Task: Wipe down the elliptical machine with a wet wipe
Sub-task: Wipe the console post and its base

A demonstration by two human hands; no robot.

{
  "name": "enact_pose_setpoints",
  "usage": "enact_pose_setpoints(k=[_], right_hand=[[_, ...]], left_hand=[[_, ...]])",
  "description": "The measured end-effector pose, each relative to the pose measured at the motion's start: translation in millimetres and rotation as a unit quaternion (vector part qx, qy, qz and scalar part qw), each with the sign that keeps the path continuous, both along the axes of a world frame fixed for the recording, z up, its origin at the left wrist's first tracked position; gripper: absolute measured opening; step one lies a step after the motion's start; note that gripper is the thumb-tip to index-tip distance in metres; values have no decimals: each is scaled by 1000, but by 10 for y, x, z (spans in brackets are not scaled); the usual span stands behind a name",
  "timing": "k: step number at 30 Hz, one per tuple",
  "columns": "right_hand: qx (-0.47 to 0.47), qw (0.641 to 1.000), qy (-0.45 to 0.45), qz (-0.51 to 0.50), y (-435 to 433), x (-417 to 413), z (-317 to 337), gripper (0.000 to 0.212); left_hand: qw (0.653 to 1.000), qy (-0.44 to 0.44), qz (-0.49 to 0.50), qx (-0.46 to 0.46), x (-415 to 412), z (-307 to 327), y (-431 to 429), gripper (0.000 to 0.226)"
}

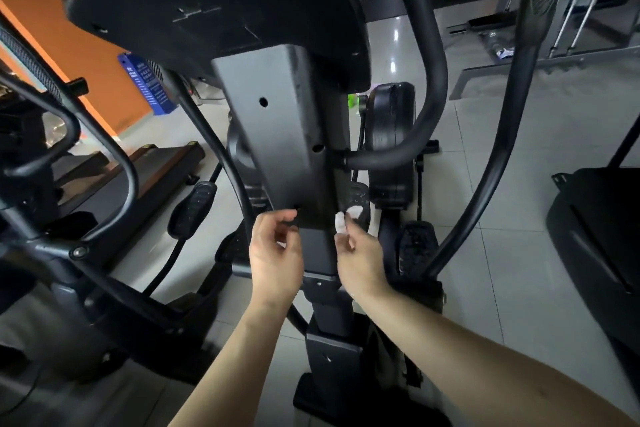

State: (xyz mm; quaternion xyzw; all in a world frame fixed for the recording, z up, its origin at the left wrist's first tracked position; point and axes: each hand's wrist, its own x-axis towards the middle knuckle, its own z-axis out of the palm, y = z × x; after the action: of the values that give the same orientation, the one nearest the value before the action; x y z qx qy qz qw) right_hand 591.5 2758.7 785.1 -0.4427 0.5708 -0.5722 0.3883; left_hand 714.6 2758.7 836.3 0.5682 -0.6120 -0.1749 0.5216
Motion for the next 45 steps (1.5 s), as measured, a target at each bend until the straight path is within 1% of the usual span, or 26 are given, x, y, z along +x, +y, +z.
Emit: enact_pose_setpoints(k=[3, 4, 7, 10, 13, 15, 18, 21, 23, 25, 26, 28, 29, 31, 33, 34, 36, 37, 39, 42, 45], right_hand=[[11, 998, -42, -54, 11, -174, -54, 15], [12, 997, -39, -70, -17, -260, -61, 13], [17, 995, 16, -97, -118, -480, -17, 21], [15, 993, 13, -117, -227, -526, 61, 22], [19, 995, 13, -101, -218, -407, 43, 19], [28, 996, 2, -79, -96, -306, 13, 22], [39, 996, -73, -43, 58, -223, -74, 30], [51, 991, -121, -34, 73, -162, -104, 25], [48, 993, -110, -19, 49, -92, -111, 21], [25, 998, -59, -17, 38, 1, -132, 16], [8, 999, -16, -27, 27, 52, -146, 13], [-1, 997, 23, -75, -34, 150, -157, 5], [5, 994, 20, -104, -74, 197, -157, 3], [21, 990, -1, -141, -134, 307, -115, 8], [23, 987, -37, -152, -161, 435, -121, 16], [29, 987, -34, -155, -151, 487, -150, 18], [76, 981, 25, -175, -115, 591, -233, 20], [106, 975, 54, -190, -95, 640, -275, 19], [141, 959, 89, -228, -91, 736, -292, 19], [133, 946, 91, -282, -191, 911, -167, 17], [102, 932, 70, -341, -268, 1089, -29, 7]], left_hand=[[1000, 8, 0, 28, 40, -120, 58, 32], [999, 8, -1, 33, 55, -144, 74, 31], [999, 16, 5, 45, 97, -215, 122, 29], [997, 31, 20, 72, 106, -288, 149, 29], [994, 34, 16, 99, 128, -370, 154, 28], [992, 38, 12, 116, 156, -402, 156, 27], [988, 40, 16, 149, 208, -443, 147, 24], [984, 45, 16, 174, 252, -495, 96, 22], [980, 53, 4, 191, 270, -521, 34, 22], [976, 65, -19, 206, 294, -549, -40, 23], [975, 68, -33, 211, 316, -571, -86, 24], [972, 68, -67, 213, 375, -614, -191, 23], [972, 65, -83, 212, 414, -640, -245, 23], [970, 62, -108, 209, 519, -672, -352, 22], [968, 62, -137, 201, 649, -698, -451, 22], [968, 52, -156, 189, 712, -707, -502, 25], [964, 25, -196, 175, 828, -731, -614, 38], [958, 20, -215, 186, 881, -736, -662, 41], [944, 17, -253, 212, 975, -738, -734, 35], [922, 11, -305, 239, 1098, -751, -843, 35], [903, 24, -348, 251, 1174, -736, -923, 37]])
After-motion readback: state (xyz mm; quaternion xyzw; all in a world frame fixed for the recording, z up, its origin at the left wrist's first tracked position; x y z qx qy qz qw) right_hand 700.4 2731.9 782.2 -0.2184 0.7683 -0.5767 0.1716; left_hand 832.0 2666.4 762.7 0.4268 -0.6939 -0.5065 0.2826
